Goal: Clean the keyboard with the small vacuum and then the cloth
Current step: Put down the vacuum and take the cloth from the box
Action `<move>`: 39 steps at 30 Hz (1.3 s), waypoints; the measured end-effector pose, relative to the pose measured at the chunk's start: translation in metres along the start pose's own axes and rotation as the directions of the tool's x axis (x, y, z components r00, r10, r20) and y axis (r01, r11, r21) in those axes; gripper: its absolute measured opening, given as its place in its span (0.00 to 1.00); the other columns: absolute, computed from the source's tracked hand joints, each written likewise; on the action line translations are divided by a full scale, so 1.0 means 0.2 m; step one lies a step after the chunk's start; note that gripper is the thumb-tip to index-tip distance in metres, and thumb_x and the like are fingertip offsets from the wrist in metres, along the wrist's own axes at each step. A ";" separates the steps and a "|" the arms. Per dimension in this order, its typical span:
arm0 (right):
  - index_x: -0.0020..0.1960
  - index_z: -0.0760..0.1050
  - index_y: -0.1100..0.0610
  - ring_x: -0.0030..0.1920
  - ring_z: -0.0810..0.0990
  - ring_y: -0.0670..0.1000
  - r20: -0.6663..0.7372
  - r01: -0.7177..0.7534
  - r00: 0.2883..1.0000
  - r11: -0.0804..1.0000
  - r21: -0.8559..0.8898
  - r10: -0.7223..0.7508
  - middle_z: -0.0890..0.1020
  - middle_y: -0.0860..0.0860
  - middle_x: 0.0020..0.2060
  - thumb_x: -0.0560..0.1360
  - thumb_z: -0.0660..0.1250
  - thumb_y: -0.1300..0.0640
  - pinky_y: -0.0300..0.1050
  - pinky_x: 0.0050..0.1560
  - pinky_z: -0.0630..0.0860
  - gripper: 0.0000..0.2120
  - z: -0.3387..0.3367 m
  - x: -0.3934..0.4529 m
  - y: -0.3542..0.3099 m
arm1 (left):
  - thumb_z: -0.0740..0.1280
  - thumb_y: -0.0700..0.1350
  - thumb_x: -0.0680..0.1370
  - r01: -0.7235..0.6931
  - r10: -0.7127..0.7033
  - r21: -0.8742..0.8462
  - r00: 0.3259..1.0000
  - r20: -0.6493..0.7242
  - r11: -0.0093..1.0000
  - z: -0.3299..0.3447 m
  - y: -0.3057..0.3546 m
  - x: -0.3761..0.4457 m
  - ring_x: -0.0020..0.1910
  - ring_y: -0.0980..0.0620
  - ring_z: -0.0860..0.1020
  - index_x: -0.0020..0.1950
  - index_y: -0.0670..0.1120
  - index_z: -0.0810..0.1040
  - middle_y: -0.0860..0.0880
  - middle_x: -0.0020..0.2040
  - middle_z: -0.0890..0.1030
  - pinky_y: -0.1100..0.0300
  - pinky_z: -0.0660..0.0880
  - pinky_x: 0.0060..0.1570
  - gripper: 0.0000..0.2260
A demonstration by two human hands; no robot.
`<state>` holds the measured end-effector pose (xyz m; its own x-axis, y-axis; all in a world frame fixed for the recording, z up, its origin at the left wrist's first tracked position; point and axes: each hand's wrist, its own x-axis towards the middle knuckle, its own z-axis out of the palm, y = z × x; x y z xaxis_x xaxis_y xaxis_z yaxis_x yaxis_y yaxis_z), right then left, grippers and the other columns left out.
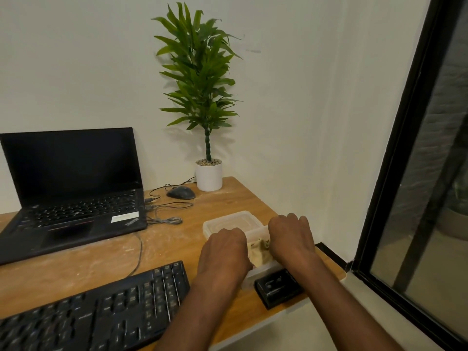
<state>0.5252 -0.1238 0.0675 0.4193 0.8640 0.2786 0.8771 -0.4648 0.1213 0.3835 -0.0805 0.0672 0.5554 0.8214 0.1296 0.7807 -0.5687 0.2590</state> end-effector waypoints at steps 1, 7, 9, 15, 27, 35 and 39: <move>0.56 0.76 0.53 0.56 0.76 0.53 -0.003 -0.001 1.000 1.000 0.010 0.001 0.81 0.51 0.54 0.78 0.63 0.57 0.49 0.57 0.67 0.08 0.00 0.00 0.00 | 0.80 0.52 0.74 0.005 -0.005 -0.002 1.000 0.006 1.000 0.00 0.00 0.00 0.57 0.45 0.82 0.60 0.47 0.83 0.46 0.58 0.84 0.54 0.80 0.53 0.18; 0.44 0.74 0.52 0.52 0.72 0.53 -0.093 -0.017 0.995 0.989 0.147 0.031 0.76 0.49 0.47 0.75 0.70 0.50 0.47 0.49 0.66 0.07 -0.06 -0.02 0.01 | 0.79 0.53 0.74 0.010 -0.010 -0.084 1.000 0.000 0.996 0.01 0.00 0.00 0.51 0.49 0.83 0.57 0.48 0.85 0.49 0.54 0.86 0.56 0.80 0.48 0.15; 0.36 0.71 0.52 0.43 0.72 0.53 -0.103 -0.030 0.993 0.965 0.260 0.059 0.74 0.48 0.37 0.73 0.71 0.51 0.46 0.42 0.68 0.12 -0.12 -0.03 0.02 | 0.78 0.53 0.75 0.008 -0.009 -0.142 1.000 -0.010 0.990 -0.01 0.01 -0.01 0.50 0.50 0.83 0.57 0.49 0.85 0.50 0.53 0.86 0.56 0.80 0.49 0.14; 0.45 0.76 0.49 0.39 0.79 0.52 -0.197 0.031 0.978 0.872 0.489 0.076 0.81 0.48 0.40 0.71 0.71 0.50 0.44 0.35 0.74 0.06 -0.34 -0.04 0.01 | 0.77 0.55 0.76 -0.012 -0.056 -0.395 0.985 -0.161 0.919 -0.08 0.00 -0.04 0.53 0.52 0.79 0.63 0.53 0.72 0.55 0.55 0.82 0.58 0.71 0.44 0.21; 0.48 0.81 0.51 0.47 0.81 0.50 -0.339 0.334 0.941 0.215 0.917 -0.016 0.83 0.50 0.45 0.71 0.72 0.60 0.44 0.44 0.76 0.08 -0.74 -0.08 -0.11 | 0.75 0.54 0.74 0.121 -0.154 -0.938 0.972 0.179 -0.325 -0.22 -0.06 -0.24 0.54 0.50 0.86 0.64 0.48 0.82 0.46 0.57 0.88 0.52 0.80 0.54 0.20; 0.52 0.80 0.48 0.48 0.81 0.49 -0.159 0.123 0.984 0.340 0.932 0.081 0.82 0.48 0.46 0.72 0.72 0.61 0.44 0.43 0.76 0.11 -0.56 -0.08 -0.17 | 0.69 0.45 0.82 0.204 -0.056 -0.585 0.917 0.394 -0.785 -0.32 -0.15 -0.40 0.57 0.36 0.84 0.61 0.34 0.81 0.33 0.54 0.86 0.37 0.76 0.65 0.15; 0.52 0.80 0.46 0.48 0.80 0.43 -0.233 0.184 0.970 0.426 0.886 0.065 0.82 0.42 0.47 0.73 0.71 0.62 0.43 0.45 0.77 0.13 -0.55 -0.11 -0.27 | 0.68 0.47 0.83 0.210 -0.090 -0.595 0.897 0.434 -0.776 -0.32 -0.18 -0.43 0.55 0.38 0.85 0.62 0.36 0.81 0.35 0.54 0.87 0.40 0.84 0.44 0.15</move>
<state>0.4425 -0.1379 0.1595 0.4090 0.7635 0.4998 0.6583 0.1324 -0.7410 0.2885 -0.1282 0.1076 0.5521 0.7690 -0.3222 -0.6592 0.6393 0.3959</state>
